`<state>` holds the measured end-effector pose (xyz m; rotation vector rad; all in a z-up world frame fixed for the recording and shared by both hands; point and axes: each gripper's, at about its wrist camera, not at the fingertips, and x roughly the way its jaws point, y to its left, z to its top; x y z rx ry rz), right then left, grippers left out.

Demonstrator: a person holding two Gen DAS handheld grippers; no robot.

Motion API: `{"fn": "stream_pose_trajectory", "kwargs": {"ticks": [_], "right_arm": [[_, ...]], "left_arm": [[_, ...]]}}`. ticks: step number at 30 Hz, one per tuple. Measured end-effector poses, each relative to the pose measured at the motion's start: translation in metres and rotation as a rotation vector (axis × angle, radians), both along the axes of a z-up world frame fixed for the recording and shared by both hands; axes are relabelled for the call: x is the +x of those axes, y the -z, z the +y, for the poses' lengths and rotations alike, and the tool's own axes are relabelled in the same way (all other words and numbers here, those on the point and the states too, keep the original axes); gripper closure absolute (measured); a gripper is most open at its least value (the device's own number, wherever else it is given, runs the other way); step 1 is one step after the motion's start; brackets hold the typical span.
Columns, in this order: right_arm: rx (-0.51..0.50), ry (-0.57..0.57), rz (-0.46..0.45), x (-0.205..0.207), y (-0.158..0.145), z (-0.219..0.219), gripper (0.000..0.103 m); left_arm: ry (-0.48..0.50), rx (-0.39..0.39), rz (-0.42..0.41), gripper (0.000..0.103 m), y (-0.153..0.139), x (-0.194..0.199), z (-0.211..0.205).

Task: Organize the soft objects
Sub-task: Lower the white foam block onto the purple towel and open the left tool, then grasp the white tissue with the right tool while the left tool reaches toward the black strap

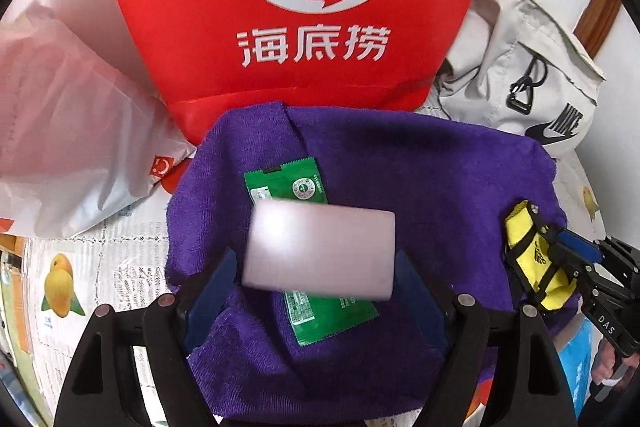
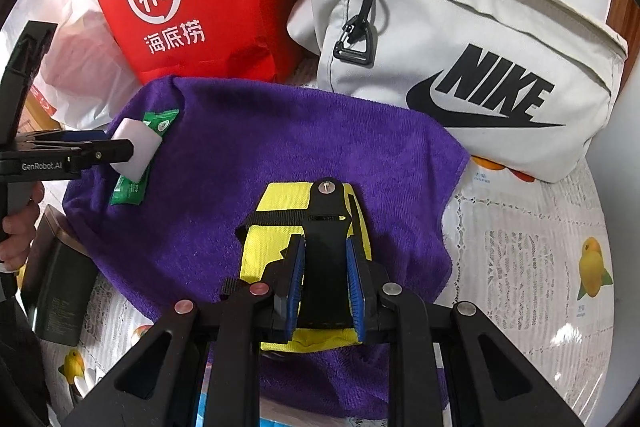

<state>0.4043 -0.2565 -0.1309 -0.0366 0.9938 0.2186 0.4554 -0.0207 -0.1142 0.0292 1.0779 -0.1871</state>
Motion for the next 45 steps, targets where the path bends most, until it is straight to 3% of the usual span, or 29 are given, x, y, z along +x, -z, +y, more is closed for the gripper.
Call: {"fn": "stream_pose_trajectory", "kwargs": {"ticks": [1,4,14,29,35,40,45], "right_arm": [[-0.002,0.0,-0.003,-0.001,-0.001,0.0,0.067],[-0.007,0.004,-0.029,-0.006,-0.007,0.0,0.058],[0.017,0.015,-0.08,-0.044,-0.042,-0.003,0.058],[0.122,0.044,-0.098,-0.149,-0.071,-0.003,0.053],[0.125,0.035,-0.112,-0.196,-0.075,0.001,0.052],[0.142,0.023,-0.113,-0.233,-0.072,0.009,0.044],[0.158,-0.016,-0.077,-0.26,-0.049,0.028,0.039]], "left_arm": [[0.001,-0.001,-0.003,0.021,-0.002,-0.002,0.001],[-0.001,-0.004,-0.009,0.021,-0.008,-0.009,0.003],[-0.022,-0.037,-0.03,0.021,-0.035,-0.053,0.016],[-0.069,-0.094,-0.158,0.021,-0.079,-0.179,0.041],[-0.067,-0.12,-0.143,0.021,-0.071,-0.224,0.047],[-0.064,-0.095,-0.105,0.021,-0.054,-0.255,0.047],[-0.096,-0.081,-0.097,0.021,-0.04,-0.281,0.058]]}}
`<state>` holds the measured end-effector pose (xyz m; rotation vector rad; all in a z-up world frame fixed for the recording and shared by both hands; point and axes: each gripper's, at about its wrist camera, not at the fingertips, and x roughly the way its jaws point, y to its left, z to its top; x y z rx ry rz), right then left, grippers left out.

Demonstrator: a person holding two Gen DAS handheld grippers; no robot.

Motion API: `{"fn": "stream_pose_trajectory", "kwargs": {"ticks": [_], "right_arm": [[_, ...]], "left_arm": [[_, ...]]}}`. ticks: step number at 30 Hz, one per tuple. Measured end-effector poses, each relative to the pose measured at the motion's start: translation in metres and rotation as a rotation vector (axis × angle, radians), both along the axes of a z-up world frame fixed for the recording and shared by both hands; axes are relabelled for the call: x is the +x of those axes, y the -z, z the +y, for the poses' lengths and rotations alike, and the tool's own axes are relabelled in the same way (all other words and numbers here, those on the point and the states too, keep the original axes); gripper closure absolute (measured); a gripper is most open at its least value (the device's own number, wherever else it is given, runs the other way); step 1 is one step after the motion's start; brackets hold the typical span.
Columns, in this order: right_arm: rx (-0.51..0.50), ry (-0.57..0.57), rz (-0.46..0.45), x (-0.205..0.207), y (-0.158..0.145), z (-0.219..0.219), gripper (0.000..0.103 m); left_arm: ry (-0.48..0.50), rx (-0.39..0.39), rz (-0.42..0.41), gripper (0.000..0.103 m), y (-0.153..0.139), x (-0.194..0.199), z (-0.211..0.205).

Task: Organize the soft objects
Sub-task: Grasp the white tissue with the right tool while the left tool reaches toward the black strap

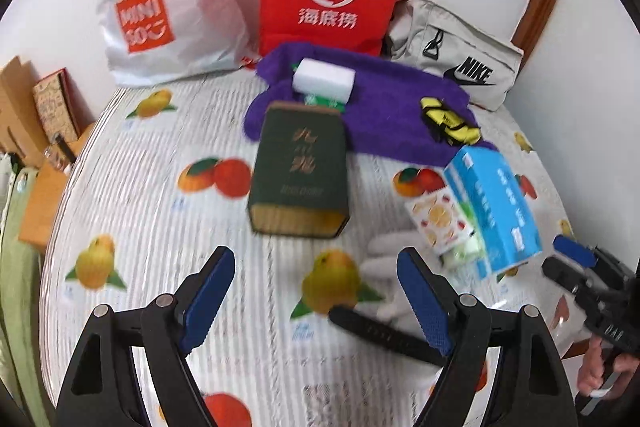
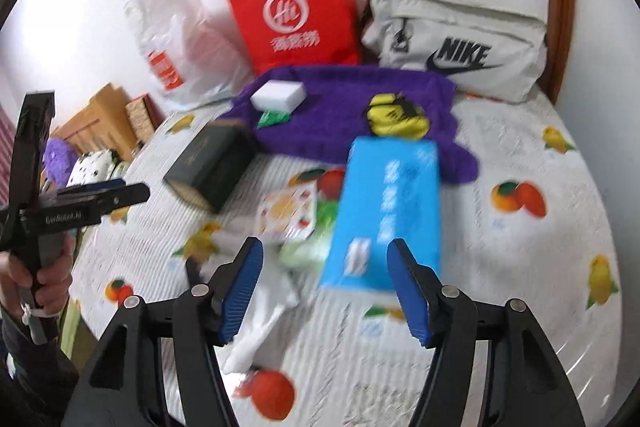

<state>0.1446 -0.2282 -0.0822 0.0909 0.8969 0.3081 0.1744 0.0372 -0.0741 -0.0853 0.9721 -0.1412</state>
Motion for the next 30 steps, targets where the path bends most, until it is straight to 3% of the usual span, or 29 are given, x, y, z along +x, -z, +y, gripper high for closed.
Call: {"fn": "stream_pose_trajectory", "kwargs": {"ticks": [12,14,15,18,27,30], "right_arm": [[0.012,-0.087,0.131,-0.03,0.068,0.051,0.041],[0.007,-0.11,0.139,-0.031,0.074,0.058,0.059],[0.012,-0.128,0.142,-0.031,0.077,0.061,0.077],[0.005,-0.128,0.085,-0.036,0.069,0.064,0.086],[0.006,-0.084,-0.014,-0.042,0.042,0.041,0.086],[-0.009,-0.046,-0.009,-0.045,0.043,0.025,0.086]], "left_arm": [[-0.013,-0.039,0.038,0.021,0.04,-0.036,0.018],[-0.008,-0.048,0.038,0.021,0.044,-0.04,0.018],[-0.005,-0.052,0.039,0.021,0.046,-0.042,0.018],[0.004,-0.056,0.045,0.021,0.05,-0.045,0.015],[0.119,-0.098,0.057,0.021,0.06,-0.054,-0.017],[0.153,-0.161,0.102,0.021,0.066,-0.053,-0.035]]}}
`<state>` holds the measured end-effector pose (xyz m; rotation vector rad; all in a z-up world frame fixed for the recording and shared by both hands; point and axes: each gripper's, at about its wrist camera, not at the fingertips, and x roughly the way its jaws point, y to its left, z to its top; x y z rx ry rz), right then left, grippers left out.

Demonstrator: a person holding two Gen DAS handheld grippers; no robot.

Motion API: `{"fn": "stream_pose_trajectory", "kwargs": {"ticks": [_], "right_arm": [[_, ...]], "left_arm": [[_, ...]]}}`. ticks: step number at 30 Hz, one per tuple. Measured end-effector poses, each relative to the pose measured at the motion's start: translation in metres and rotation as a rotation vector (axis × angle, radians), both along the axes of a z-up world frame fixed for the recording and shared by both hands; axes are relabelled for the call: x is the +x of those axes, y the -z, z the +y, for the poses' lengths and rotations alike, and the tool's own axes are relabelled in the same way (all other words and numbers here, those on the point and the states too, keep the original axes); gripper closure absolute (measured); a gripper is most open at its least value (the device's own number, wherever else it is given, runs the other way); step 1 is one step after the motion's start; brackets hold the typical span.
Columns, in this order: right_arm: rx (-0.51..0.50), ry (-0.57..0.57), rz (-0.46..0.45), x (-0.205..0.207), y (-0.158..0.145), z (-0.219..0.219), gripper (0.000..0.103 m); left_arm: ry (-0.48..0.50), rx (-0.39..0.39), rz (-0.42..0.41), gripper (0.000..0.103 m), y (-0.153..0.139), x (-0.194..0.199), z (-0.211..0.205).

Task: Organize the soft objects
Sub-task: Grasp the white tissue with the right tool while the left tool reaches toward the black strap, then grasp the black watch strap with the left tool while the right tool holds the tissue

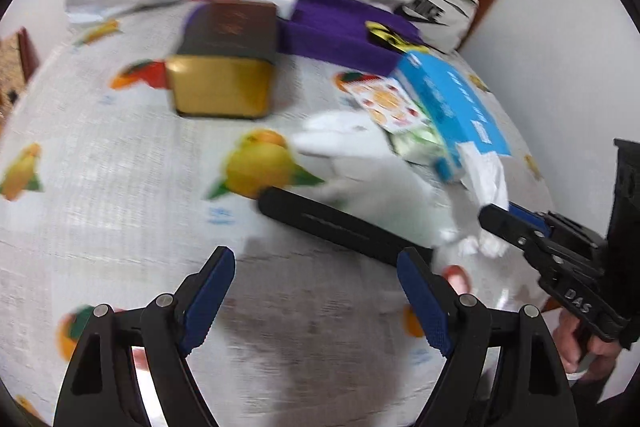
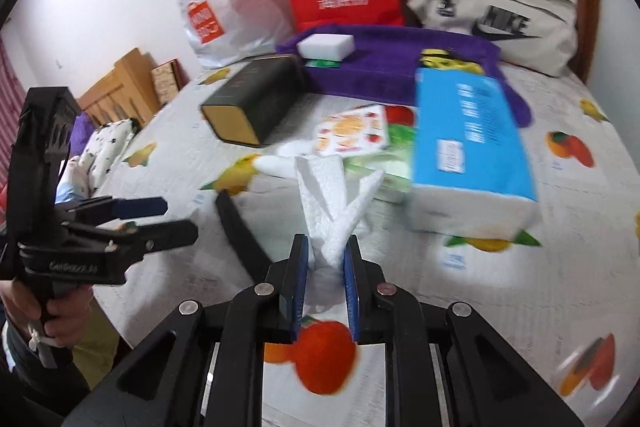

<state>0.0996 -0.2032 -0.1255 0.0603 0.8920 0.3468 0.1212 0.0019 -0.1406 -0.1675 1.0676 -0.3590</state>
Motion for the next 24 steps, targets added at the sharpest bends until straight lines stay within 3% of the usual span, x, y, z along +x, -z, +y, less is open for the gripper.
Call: {"fn": "stream_pose_trajectory", "kwargs": {"ticks": [5,11,13,15,16,17,19,24], "right_arm": [[-0.008,0.058,0.011,-0.006,0.007,-0.029,0.086],[0.007,0.07,0.033,-0.013,0.02,-0.047,0.086],[0.018,0.065,0.034,-0.014,0.023,-0.05,0.086],[0.025,0.06,0.03,-0.016,0.024,-0.052,0.086],[0.025,0.058,0.027,-0.017,0.023,-0.053,0.086],[0.026,0.058,0.023,-0.018,0.023,-0.053,0.086],[0.031,0.056,0.018,-0.02,0.023,-0.055,0.086],[0.039,0.06,0.009,-0.023,0.025,-0.057,0.086]], "left_arm": [[-0.019,-0.029,0.066,0.021,0.018,0.009,-0.02],[-0.106,0.042,0.02,0.022,0.018,0.022,-0.039],[-0.113,0.111,-0.008,0.033,0.019,0.023,-0.047],[-0.109,0.183,-0.04,0.051,0.02,0.022,-0.055],[-0.095,0.179,-0.049,0.058,0.019,0.021,-0.055],[-0.087,0.157,-0.048,0.072,0.017,0.022,-0.051],[-0.078,0.107,-0.029,0.075,0.015,0.023,-0.042],[-0.092,0.141,-0.032,0.075,0.009,0.016,-0.019]]}}
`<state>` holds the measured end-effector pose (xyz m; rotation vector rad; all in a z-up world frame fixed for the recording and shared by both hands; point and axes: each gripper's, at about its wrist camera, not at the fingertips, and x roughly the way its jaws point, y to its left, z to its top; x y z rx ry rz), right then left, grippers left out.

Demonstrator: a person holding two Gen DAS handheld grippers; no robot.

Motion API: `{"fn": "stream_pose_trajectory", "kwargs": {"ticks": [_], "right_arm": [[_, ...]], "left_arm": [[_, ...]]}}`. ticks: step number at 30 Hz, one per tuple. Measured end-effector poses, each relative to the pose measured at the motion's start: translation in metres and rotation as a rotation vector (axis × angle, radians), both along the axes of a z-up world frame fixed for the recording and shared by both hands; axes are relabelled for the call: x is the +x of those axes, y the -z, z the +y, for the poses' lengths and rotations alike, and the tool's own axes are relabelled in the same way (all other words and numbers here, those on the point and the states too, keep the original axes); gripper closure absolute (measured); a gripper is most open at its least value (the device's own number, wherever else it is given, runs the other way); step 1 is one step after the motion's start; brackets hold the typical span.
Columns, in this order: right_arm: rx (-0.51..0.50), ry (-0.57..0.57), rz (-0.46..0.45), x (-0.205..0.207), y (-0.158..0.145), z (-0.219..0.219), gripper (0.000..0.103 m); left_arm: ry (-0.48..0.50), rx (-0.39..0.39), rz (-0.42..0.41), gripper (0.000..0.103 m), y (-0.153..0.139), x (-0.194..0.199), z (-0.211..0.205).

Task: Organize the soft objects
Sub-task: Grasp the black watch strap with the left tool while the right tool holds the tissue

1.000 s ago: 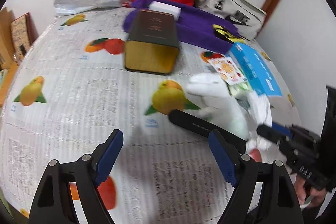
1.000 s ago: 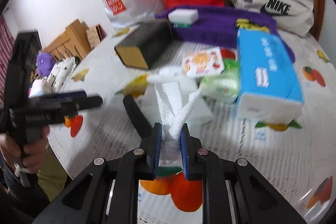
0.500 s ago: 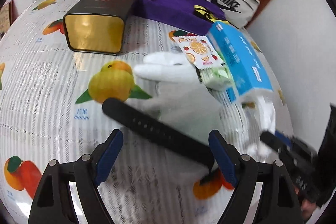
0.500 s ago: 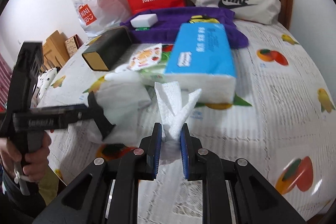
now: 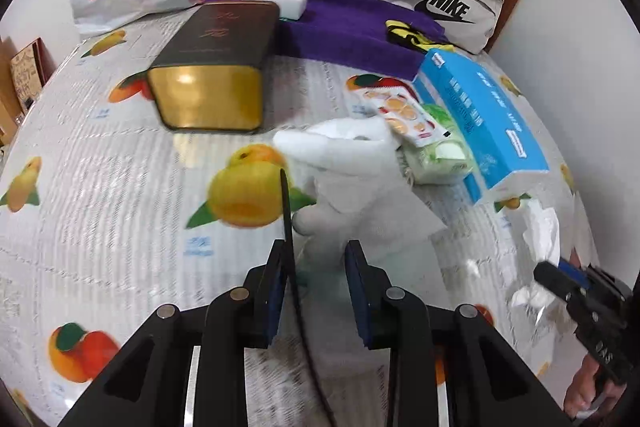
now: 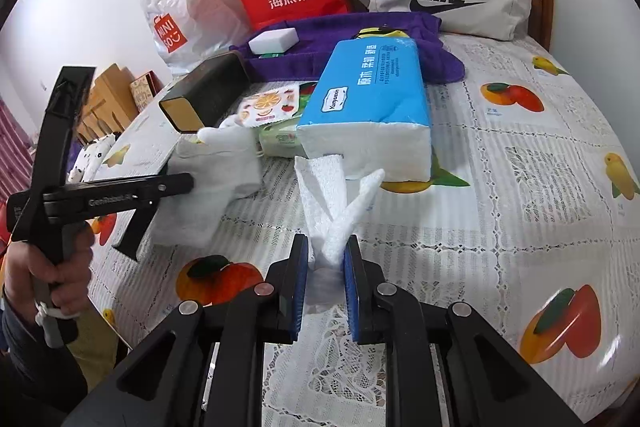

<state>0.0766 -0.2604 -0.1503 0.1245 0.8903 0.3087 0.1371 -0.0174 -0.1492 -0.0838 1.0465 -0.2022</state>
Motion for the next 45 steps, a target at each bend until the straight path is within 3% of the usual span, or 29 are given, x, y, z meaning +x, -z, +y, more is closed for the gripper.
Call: {"fn": "stream_pose_trajectory", "kwargs": {"ticks": [1,3,7,14,18,28,29,31,32,35,42,45], "right_arm": [[0.001,0.0,0.002,-0.001,0.001,0.0,0.086],[0.005,-0.002,0.003,-0.002,0.003,0.001,0.086],[-0.001,-0.009,0.015,-0.002,0.007,0.005,0.086],[-0.011,-0.024,0.014,-0.004,0.006,0.012,0.085],[-0.019,-0.037,0.021,-0.004,0.009,0.018,0.085],[-0.044,-0.052,0.025,-0.005,0.011,0.025,0.085],[-0.043,-0.051,0.027,-0.005,0.012,0.025,0.085],[-0.045,-0.049,0.032,-0.004,0.013,0.025,0.085],[-0.045,-0.048,0.032,-0.004,0.014,0.024,0.085],[-0.044,-0.049,0.033,-0.005,0.014,0.023,0.085],[-0.037,-0.044,0.038,-0.005,0.017,0.021,0.085],[-0.038,-0.042,0.04,-0.004,0.018,0.022,0.085]], "left_arm": [[0.003,-0.002,0.006,0.072,0.001,-0.001,0.004],[0.007,0.014,0.015,0.053,0.005,-0.003,0.007],[-0.006,0.04,0.001,0.039,0.007,-0.005,0.012],[-0.03,0.076,0.002,0.038,0.007,-0.024,0.031],[-0.06,0.046,-0.018,0.038,0.004,-0.031,0.045],[-0.015,0.173,-0.042,0.038,0.016,-0.021,0.014],[-0.011,0.19,-0.059,0.04,0.017,-0.022,0.011],[0.015,0.188,-0.075,0.061,0.015,-0.024,0.009],[0.014,0.188,-0.078,0.079,0.014,-0.024,0.011],[0.009,0.137,-0.065,0.081,0.012,-0.022,0.023],[0.0,0.14,-0.071,0.076,0.013,-0.028,0.029],[-0.028,0.131,-0.064,0.081,0.012,-0.027,0.032]]}}
